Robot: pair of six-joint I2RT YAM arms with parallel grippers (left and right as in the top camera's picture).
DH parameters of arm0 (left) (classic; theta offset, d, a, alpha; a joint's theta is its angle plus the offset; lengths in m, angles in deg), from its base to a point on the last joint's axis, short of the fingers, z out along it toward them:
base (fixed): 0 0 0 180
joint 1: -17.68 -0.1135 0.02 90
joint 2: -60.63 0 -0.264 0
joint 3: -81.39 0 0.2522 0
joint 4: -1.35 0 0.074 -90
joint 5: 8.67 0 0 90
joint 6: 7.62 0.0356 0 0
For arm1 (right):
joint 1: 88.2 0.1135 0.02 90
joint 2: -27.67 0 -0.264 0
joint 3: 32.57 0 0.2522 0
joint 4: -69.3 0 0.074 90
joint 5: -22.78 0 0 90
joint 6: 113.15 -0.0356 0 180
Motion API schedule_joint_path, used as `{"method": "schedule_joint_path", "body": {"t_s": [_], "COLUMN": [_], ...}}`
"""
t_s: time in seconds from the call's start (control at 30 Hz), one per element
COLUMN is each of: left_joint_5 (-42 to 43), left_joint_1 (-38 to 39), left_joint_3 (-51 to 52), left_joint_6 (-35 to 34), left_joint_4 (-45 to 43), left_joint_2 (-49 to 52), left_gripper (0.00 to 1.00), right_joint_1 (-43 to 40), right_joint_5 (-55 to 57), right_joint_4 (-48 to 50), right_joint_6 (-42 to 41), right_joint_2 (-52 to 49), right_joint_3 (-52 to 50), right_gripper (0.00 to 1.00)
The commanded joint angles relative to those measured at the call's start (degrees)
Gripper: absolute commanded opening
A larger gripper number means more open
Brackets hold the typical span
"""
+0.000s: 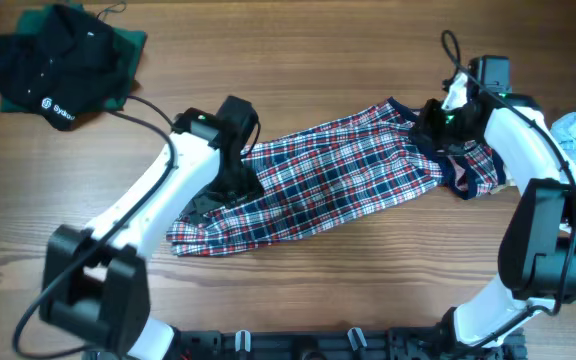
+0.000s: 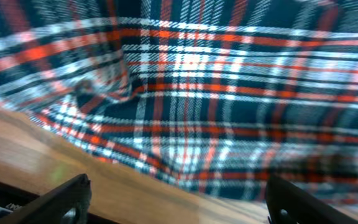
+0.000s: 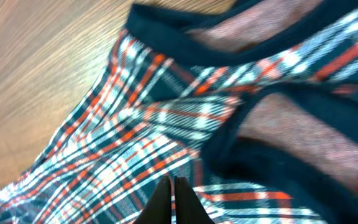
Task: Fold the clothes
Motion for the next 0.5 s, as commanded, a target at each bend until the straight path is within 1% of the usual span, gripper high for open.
{"method": "schedule_joint_path", "body": {"t_s": [0.0, 0.1, 0.13, 0.17, 0.2, 0.23, 0.27, 0.3, 0.4, 0.47], "left_joint_5": [1.4, 1.3, 1.3, 1.0, 0.9, 0.7, 0.7, 0.7, 0.7, 0.7], "left_joint_1": [-1.1, -1.9, -2.5, -3.1, -3.9, -4.6, -5.7, -6.7, -9.6, -11.0], "left_joint_3": [1.6, 1.6, 1.6, 1.6, 1.6, 1.6, 1.6, 1.6, 1.6, 1.6], "left_joint_6": [2.9, 3.3, 3.3, 3.4, 4.4, 4.8, 5.2, 6.0, 9.7, 10.6], "left_joint_4": [-3.4, -5.8, -6.2, -6.2, -6.2, -6.2, -6.2, -6.4, -8.3, -9.6], "left_joint_2": [5.3, 8.7, 9.8, 10.7, 11.3, 11.8, 12.3, 12.6, 14.4, 15.9], "left_gripper": [0.77, 0.58, 0.47, 0.30, 0.20, 0.15, 0.07, 0.04, 0.04, 0.04], "right_joint_1": [1.7, 2.7, 2.8, 2.8, 2.8, 2.8, 2.8, 2.8, 2.8, 2.8], "right_joint_5": [-1.7, -1.7, -1.7, -1.7, -1.7, -1.7, -1.7, -1.7, -1.7, -1.7], "right_joint_4": [0.0, -0.1, -0.1, -0.2, -0.2, -0.3, -0.2, -0.2, -0.2, -0.1], "right_joint_6": [2.0, 2.0, 2.1, 2.2, 2.2, 2.2, 2.2, 2.2, 2.1, 2.1], "right_joint_2": [1.6, 1.6, 1.6, 1.6, 1.6, 1.6, 1.6, 1.6, 1.6, 1.6], "right_joint_3": [1.4, 1.4, 1.4, 1.4, 1.4, 1.4, 1.4, 1.4, 1.4, 1.4], "right_gripper": [0.04, 0.04, 0.05, 0.04, 0.04, 0.04, 0.04, 0.04, 0.04, 0.04]}}
